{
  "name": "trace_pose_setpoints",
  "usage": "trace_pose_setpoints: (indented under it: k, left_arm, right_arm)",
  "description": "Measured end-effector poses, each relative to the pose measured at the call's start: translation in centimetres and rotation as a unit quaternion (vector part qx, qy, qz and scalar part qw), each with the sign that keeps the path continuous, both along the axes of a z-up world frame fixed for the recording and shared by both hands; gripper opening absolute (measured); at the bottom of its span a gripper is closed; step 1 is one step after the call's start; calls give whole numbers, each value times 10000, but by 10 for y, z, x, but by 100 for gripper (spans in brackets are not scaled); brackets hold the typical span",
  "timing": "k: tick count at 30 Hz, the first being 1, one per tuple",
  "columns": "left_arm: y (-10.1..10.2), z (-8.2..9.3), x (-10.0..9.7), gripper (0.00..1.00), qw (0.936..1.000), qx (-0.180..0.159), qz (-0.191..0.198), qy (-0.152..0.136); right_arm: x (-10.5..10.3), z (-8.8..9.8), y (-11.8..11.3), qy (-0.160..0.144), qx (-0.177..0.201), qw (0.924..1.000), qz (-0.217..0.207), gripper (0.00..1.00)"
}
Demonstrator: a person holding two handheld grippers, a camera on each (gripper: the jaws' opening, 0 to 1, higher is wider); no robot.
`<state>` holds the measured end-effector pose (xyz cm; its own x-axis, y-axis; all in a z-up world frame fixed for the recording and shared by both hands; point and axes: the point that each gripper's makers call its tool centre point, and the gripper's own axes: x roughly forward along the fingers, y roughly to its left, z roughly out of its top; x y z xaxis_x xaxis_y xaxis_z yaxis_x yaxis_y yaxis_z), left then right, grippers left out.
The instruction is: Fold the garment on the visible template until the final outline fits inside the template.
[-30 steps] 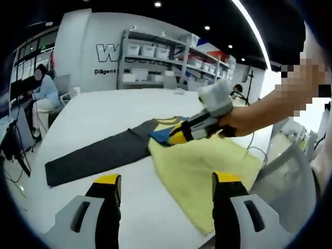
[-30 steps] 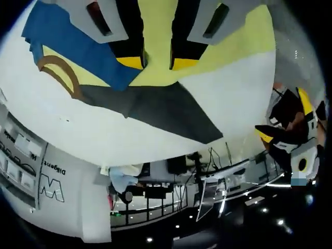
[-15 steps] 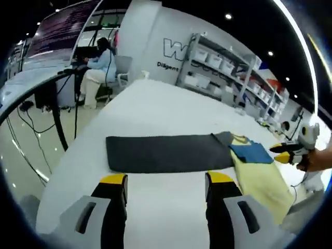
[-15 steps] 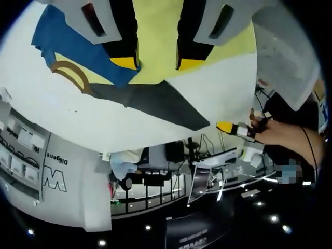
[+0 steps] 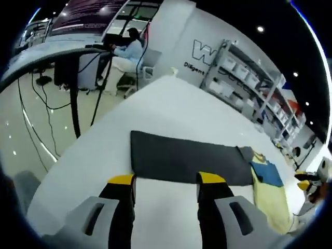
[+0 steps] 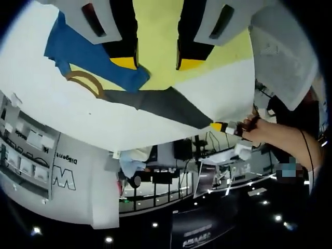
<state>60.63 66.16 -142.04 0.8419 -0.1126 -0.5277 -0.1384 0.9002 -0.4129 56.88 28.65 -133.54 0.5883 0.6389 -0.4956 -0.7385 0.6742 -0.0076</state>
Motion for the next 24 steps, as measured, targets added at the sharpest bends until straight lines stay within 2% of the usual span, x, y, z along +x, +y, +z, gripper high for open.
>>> trace_pose_setpoints:
  k: [2, 4, 7, 9, 13, 16, 21, 22, 23, 24]
  left_arm:
    - [2, -5, 0, 39, 9998, -142, 144, 43]
    - [5, -4, 0, 35, 9998, -105, 195, 27]
    - [4, -3, 0, 32, 9985, -295, 447, 61]
    - [6, -3, 1, 26, 9985, -240, 483, 54]
    - [10, -5, 4, 14, 9965, -386, 734, 122]
    - [13, -8, 3, 3, 9962, -283, 802, 205]
    - [13, -4, 10, 1, 9953, -430, 847, 171]
    - [12, 3, 13, 1, 9956, -424, 841, 25]
    - [8, 16, 21, 1, 9955, -458, 782, -263]
    - [5, 22, 23, 1, 9962, -393, 719, -302]
  right_arm:
    - [-3, 2, -4, -16, -30, 10000, -38, 23]
    - [-5, 5, -8, -37, -25, 10000, -85, 23]
    - [-6, 7, -14, -54, -34, 9998, -166, 23]
    - [-7, 8, -16, -54, -45, 9998, -211, 23]
    - [-8, 11, -21, -86, -73, 9995, -311, 22]
    - [-8, 14, -24, -118, -69, 9992, -379, 22]
    - [-8, 15, -31, -133, -76, 9987, -478, 20]
    - [-8, 15, -32, -135, -71, 9987, -493, 20]
    - [-8, 16, -34, -141, -83, 9986, -498, 20]
    - [-9, 16, -34, -148, -87, 9986, -502, 20]
